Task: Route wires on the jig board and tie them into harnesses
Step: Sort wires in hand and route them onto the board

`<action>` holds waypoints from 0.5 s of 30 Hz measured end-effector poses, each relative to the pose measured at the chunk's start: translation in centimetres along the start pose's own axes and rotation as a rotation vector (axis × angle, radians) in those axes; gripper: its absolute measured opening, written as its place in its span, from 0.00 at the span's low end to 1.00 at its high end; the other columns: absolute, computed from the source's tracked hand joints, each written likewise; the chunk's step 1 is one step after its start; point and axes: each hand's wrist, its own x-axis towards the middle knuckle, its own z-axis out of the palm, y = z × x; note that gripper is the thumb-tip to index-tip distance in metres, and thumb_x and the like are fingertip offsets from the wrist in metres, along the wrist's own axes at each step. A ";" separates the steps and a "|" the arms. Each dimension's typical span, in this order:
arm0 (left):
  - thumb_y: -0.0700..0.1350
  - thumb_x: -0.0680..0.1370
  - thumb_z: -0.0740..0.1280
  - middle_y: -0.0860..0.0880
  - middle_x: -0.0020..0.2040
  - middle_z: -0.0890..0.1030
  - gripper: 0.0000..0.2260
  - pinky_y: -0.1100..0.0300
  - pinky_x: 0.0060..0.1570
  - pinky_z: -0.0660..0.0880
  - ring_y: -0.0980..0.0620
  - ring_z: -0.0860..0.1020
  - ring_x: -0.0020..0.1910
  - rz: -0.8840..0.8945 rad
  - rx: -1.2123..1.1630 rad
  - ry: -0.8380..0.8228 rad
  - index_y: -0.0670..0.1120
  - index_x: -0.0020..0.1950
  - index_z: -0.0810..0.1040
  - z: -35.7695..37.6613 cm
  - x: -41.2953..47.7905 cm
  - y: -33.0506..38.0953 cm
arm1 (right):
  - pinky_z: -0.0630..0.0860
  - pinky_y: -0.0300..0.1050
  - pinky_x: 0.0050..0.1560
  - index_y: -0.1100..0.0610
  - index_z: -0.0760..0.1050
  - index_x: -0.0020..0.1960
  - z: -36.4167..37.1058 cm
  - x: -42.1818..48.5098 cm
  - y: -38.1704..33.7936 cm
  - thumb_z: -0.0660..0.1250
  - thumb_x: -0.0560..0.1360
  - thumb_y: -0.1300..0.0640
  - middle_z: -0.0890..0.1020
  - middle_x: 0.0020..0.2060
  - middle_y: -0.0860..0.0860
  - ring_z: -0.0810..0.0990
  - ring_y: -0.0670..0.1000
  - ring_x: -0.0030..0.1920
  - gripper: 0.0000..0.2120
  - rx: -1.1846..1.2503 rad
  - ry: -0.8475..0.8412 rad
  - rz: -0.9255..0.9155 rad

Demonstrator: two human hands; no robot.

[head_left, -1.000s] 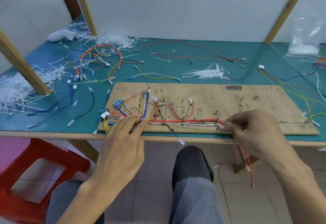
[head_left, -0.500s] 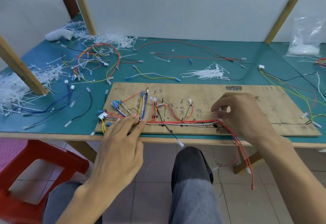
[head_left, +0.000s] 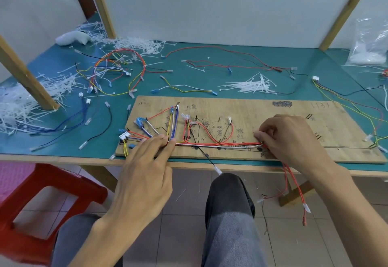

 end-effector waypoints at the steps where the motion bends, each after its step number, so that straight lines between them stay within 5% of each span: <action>1: 0.40 0.79 0.64 0.49 0.72 0.77 0.25 0.52 0.78 0.60 0.50 0.70 0.73 0.005 0.006 0.006 0.47 0.76 0.76 0.0 0.0 0.0 | 0.72 0.46 0.39 0.51 0.85 0.43 0.0 0.0 -0.1 0.75 0.78 0.48 0.79 0.35 0.43 0.76 0.47 0.37 0.08 -0.003 0.003 0.017; 7: 0.46 0.83 0.58 0.51 0.78 0.73 0.25 0.47 0.81 0.61 0.51 0.62 0.82 0.022 0.017 0.009 0.46 0.81 0.69 -0.9 -1.0 0.3 | 0.73 0.49 0.39 0.51 0.87 0.50 -0.6 -1.1 -0.5 0.74 0.79 0.51 0.77 0.39 0.43 0.76 0.51 0.39 0.05 -0.025 -0.009 -0.008; 10: 0.45 0.84 0.61 0.52 0.77 0.73 0.21 0.56 0.80 0.62 0.53 0.65 0.80 -0.032 -0.116 0.133 0.46 0.78 0.74 -1.0 -2.6 0.0 | 0.75 0.52 0.44 0.52 0.87 0.54 -0.3 -1.7 0.1 0.74 0.78 0.52 0.79 0.42 0.46 0.77 0.54 0.44 0.07 -0.027 -0.024 0.033; 13: 0.46 0.83 0.67 0.55 0.58 0.81 0.09 0.74 0.62 0.67 0.57 0.77 0.58 -0.236 -0.252 0.355 0.49 0.61 0.82 -1.5 -3.9 -1.5 | 0.77 0.56 0.49 0.54 0.85 0.60 0.1 -2.0 0.3 0.71 0.79 0.51 0.81 0.50 0.51 0.78 0.58 0.51 0.13 -0.061 -0.033 0.079; 15: 0.47 0.82 0.71 0.57 0.48 0.80 0.02 0.75 0.48 0.71 0.58 0.79 0.45 -0.362 -0.297 0.404 0.51 0.52 0.79 -1.8 -4.2 -2.7 | 0.79 0.61 0.53 0.54 0.82 0.65 0.0 -2.3 0.1 0.68 0.79 0.49 0.81 0.57 0.55 0.78 0.62 0.56 0.18 -0.053 -0.021 0.136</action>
